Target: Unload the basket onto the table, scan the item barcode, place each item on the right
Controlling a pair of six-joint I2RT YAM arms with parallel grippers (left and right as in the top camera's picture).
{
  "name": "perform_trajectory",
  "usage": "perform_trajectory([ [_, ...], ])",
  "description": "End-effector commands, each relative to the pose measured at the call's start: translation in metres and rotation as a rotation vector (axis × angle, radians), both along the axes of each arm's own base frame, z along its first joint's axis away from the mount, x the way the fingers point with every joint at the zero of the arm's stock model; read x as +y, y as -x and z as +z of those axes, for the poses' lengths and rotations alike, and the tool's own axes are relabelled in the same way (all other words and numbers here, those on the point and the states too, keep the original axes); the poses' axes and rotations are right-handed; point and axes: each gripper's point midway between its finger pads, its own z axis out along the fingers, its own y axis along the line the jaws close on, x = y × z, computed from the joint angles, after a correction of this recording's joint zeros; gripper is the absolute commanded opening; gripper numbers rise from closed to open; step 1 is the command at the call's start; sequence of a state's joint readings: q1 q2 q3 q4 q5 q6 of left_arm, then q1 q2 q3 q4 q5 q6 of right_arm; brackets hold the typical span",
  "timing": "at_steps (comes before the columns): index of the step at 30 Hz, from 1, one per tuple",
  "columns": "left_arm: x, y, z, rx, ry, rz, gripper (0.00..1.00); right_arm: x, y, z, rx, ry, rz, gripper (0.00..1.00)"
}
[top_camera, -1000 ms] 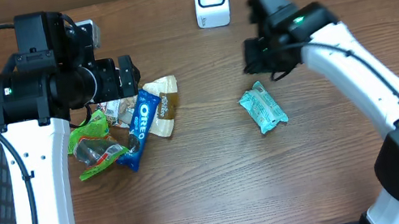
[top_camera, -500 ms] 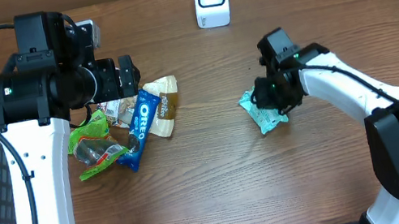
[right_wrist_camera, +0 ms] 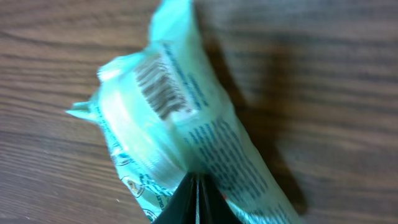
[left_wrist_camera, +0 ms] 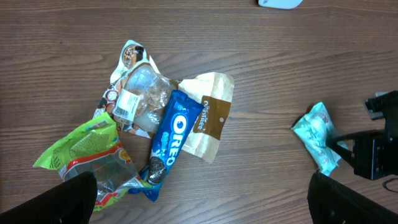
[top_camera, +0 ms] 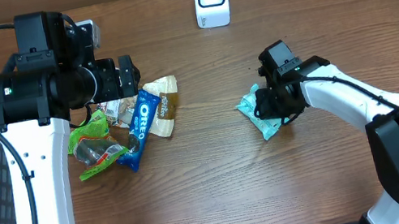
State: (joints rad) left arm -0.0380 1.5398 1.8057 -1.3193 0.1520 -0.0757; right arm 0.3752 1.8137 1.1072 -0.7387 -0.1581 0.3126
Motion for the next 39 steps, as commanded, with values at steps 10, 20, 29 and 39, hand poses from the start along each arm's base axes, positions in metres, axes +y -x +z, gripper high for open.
perform_trajectory([
  [10,0.001,0.000,-0.003,0.010,0.000,0.011,1.00,-0.078,0.032,-0.028,0.129,0.323,-0.072,0.29],
  [20,0.001,0.000,-0.003,0.010,0.000,0.011,1.00,-0.072,-0.018,0.029,0.130,-0.049,-0.191,0.39],
  [29,0.001,0.000,-0.003,0.010,0.000,0.011,1.00,-0.092,-0.017,0.069,0.122,-0.242,-0.294,0.40],
  [39,0.001,0.000,-0.003,0.010,0.000,0.011,1.00,-0.119,0.025,0.063,0.158,-0.242,-0.492,0.46],
])
